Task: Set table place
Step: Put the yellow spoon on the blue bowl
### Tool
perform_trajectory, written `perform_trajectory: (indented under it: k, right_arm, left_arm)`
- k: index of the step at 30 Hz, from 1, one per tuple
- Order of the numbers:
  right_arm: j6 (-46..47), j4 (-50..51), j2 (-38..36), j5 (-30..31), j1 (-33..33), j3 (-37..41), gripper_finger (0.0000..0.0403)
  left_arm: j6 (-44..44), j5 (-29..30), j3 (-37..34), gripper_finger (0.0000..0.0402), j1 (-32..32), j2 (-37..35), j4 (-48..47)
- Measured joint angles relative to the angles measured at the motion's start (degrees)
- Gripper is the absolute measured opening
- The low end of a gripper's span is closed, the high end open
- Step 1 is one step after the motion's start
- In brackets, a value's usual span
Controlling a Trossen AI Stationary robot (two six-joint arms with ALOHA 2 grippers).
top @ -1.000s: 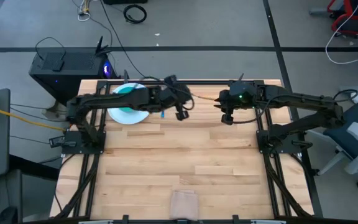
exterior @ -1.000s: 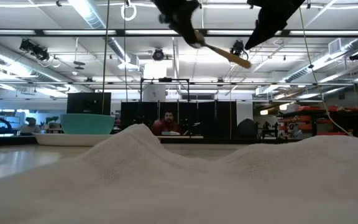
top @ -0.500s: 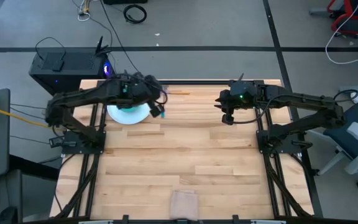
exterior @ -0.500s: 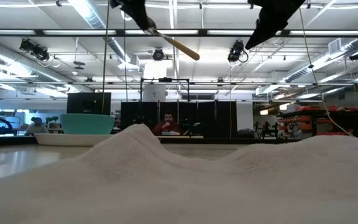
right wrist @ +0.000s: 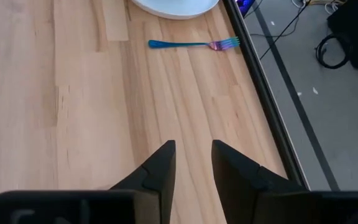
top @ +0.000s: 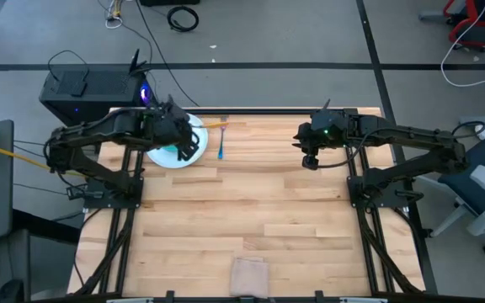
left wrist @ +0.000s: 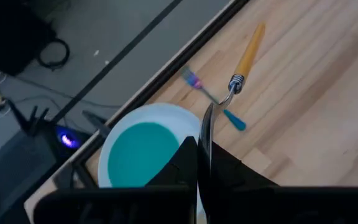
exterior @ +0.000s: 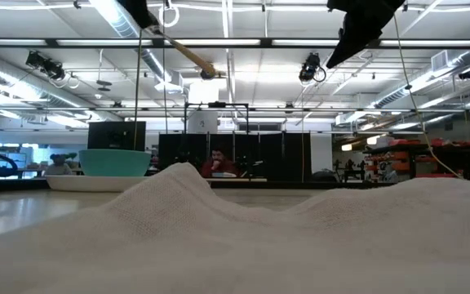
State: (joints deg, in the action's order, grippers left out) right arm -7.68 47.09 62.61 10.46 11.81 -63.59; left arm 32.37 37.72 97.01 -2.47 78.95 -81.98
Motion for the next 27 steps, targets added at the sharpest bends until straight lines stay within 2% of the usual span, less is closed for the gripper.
perform_trajectory:
  k: [5,12,15,22,27]
  right_arm:
    - [0.0,-0.1,0.0,0.0,0.0,0.0,0.011]
    - [0.0,-0.1,0.0,0.0,0.0,0.0,0.011]
    - [0.0,-0.1,0.0,0.0,0.0,0.0,0.0109]
    - [0.0,0.0,0.0,0.0,0.0,0.0,0.0109]
    - [0.0,-0.3,0.0,0.0,0.0,0.0,0.0109]
  left_arm:
    - [8.9,3.4,0.0,0.0011,2.1,-0.3,-6.3]
    - [12.4,5.7,-1.1,0.0011,2.8,-0.5,-7.1]
    - [15.3,6.1,-7.8,0.0011,2.6,-2.5,-6.0]
    - [15.0,5.8,-25.2,0.0011,0.1,-11.5,6.9]
    - [7.5,2.6,-35.6,0.0011,-5.3,-19.6,22.0]
